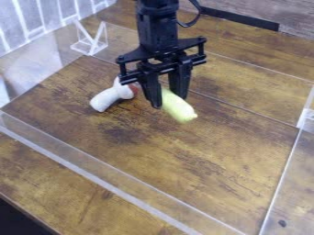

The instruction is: Move the green spoon to the left

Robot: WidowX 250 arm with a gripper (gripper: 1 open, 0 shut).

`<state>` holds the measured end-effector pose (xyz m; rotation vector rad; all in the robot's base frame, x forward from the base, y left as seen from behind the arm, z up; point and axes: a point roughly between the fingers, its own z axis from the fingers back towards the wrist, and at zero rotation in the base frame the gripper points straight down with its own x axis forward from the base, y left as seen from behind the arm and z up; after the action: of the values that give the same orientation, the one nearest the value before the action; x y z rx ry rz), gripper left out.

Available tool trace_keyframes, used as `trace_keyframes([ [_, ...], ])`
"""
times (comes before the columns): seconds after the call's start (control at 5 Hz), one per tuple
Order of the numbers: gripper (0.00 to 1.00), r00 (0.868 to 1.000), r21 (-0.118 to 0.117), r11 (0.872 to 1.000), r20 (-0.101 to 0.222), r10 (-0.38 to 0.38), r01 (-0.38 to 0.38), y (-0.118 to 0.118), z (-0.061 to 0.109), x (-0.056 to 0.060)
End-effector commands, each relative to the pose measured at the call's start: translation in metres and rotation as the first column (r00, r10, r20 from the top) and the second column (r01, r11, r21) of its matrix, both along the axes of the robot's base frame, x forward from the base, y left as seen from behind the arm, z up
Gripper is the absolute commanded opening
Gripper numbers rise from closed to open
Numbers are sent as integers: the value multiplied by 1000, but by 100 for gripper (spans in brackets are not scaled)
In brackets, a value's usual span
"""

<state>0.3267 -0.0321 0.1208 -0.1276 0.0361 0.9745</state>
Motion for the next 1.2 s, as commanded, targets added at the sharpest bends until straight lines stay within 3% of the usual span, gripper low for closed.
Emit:
trace_keyframes([
  [0.0, 0, 992, -24, 999, 120, 27, -24, 21, 40, 1],
  [0.2, 0, 991, -22, 999, 127, 48, -45, 45, 40, -10],
  [0.6, 0, 992, 27, 1000, 128, 12, -15, 108, 13, -30],
  [0.8, 0, 992, 49, 999, 128, -15, 9, 127, -1, -38],
  [1.0, 100, 992, 53, 999, 123, -15, 8, 127, -1, -38],
])
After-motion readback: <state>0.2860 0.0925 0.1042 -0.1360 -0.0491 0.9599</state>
